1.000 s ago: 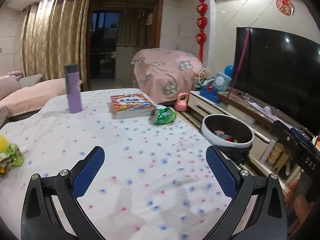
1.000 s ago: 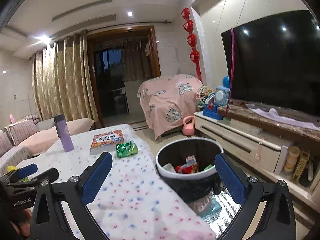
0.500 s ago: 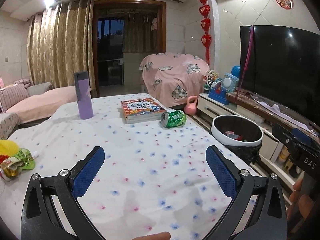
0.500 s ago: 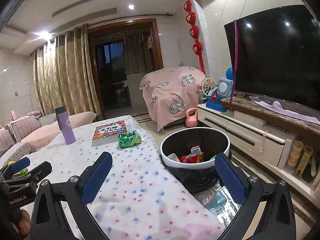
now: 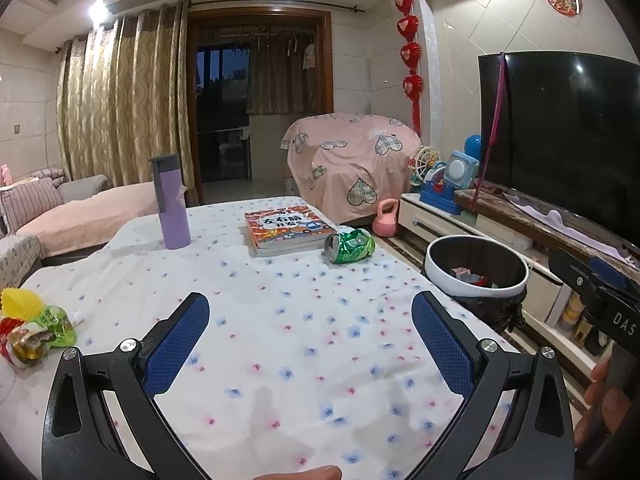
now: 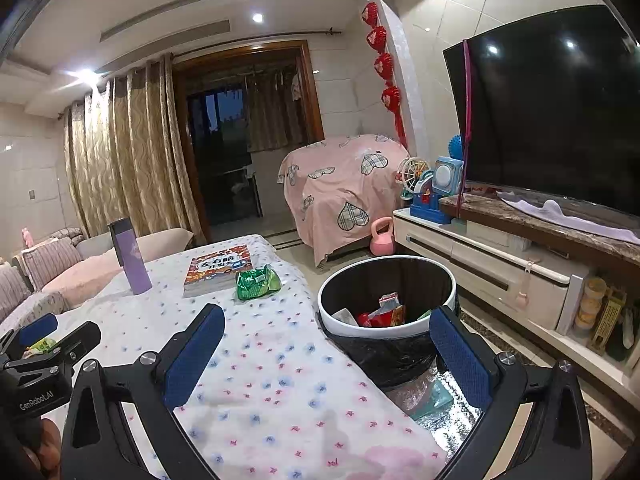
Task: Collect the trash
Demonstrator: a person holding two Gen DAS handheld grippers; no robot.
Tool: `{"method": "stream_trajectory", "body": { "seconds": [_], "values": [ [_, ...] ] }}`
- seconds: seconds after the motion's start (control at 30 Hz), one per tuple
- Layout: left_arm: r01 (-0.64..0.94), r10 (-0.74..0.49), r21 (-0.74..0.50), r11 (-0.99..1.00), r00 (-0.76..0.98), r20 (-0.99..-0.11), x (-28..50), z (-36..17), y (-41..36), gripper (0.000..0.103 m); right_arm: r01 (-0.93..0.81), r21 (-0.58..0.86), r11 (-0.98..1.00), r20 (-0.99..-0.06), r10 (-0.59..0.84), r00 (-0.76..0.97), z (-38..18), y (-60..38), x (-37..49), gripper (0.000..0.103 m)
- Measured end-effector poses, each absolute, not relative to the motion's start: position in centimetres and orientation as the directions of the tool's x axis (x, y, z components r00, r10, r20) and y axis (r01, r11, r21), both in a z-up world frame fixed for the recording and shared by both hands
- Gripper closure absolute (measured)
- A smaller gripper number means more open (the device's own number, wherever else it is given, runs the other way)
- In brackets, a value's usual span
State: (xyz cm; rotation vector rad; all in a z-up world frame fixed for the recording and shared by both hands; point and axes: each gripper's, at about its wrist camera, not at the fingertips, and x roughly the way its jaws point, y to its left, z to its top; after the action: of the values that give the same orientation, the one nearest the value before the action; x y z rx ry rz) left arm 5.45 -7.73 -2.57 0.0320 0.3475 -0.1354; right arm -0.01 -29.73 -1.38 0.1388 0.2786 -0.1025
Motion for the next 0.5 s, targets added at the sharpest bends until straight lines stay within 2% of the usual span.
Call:
{"method": "stream_trajectory", "body": {
  "seconds": [0.5],
  "values": [
    [0.128, -0.116, 0.014, 0.992, 0.939, -0.324, 5.15, -2.63, -7.75, 0.0, 0.113, 0.123, 0.986, -0.271, -0.076, 0.96, -1.4, -29.59, -0.1, 0.0]
  ]
}}
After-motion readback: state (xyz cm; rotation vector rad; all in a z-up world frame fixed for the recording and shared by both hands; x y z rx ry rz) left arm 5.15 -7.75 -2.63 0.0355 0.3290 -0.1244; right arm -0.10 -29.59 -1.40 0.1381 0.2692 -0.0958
